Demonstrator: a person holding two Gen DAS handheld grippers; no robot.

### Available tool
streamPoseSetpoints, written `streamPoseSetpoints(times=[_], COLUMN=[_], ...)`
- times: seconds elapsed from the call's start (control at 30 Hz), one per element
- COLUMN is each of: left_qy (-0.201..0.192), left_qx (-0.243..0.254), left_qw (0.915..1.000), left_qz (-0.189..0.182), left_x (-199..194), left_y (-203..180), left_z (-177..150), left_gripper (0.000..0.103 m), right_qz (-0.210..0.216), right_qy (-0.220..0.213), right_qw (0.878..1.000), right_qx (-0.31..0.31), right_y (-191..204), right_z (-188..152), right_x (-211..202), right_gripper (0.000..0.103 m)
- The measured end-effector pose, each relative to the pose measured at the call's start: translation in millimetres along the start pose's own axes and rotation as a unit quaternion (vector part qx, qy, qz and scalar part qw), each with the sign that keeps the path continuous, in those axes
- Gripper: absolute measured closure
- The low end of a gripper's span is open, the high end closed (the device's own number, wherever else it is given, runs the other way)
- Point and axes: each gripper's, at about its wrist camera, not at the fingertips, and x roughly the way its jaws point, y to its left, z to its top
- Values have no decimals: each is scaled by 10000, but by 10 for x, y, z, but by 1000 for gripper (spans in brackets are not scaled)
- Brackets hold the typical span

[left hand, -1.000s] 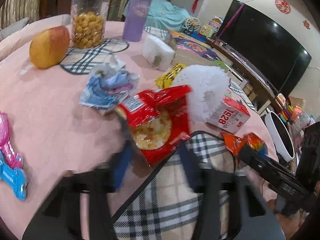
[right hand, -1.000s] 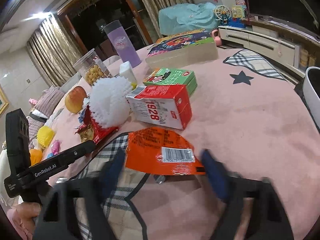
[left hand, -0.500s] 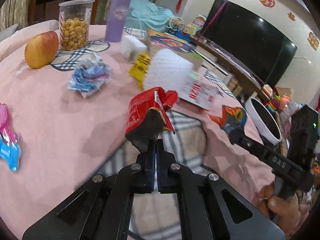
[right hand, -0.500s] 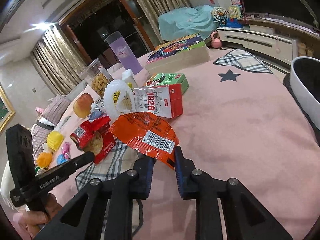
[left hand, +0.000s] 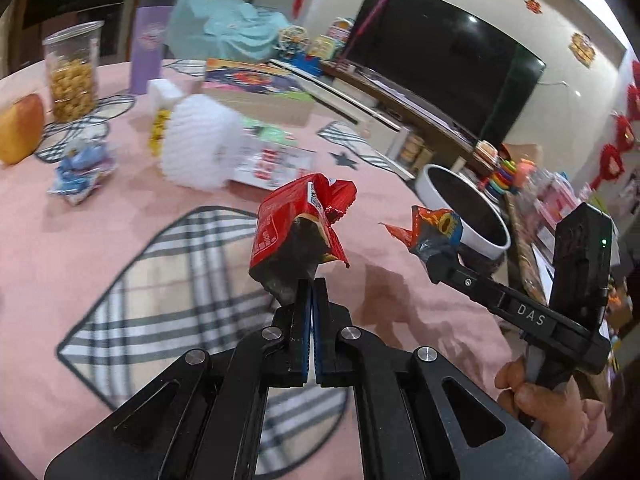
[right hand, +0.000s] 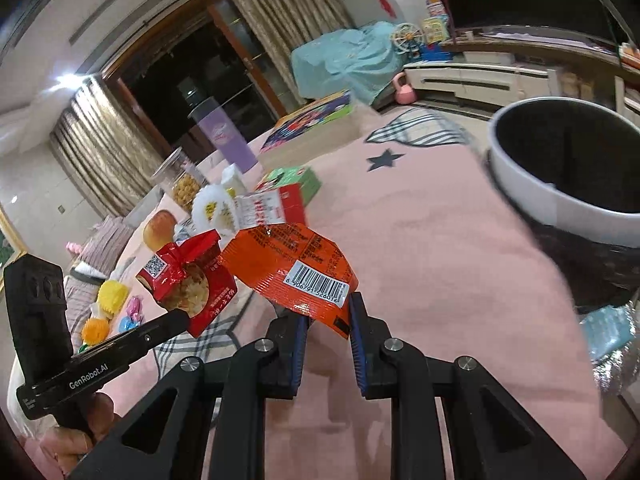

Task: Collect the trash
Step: 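Carry the red bag and orange wrapper over the trash bin with both grippers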

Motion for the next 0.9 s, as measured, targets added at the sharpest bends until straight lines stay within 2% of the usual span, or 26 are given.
streamPoseSetpoints(times=[0.4, 0.9], left_qy=[192, 334], left_qx=[499, 929], left_qw=[9979, 9928], left_qz=[-357, -677], left_x=[263, 548], left_y=[-580, -1156], left_z=[90, 245], left_gripper=[102, 102], right_qz=[-361, -710], right_qy=[-381, -761], right_qw=[9980, 9918], right_qx=[352, 747], right_y=[-471, -1013], right_z=[53, 193], right_x=[-437, -789], right_gripper=[83, 83])
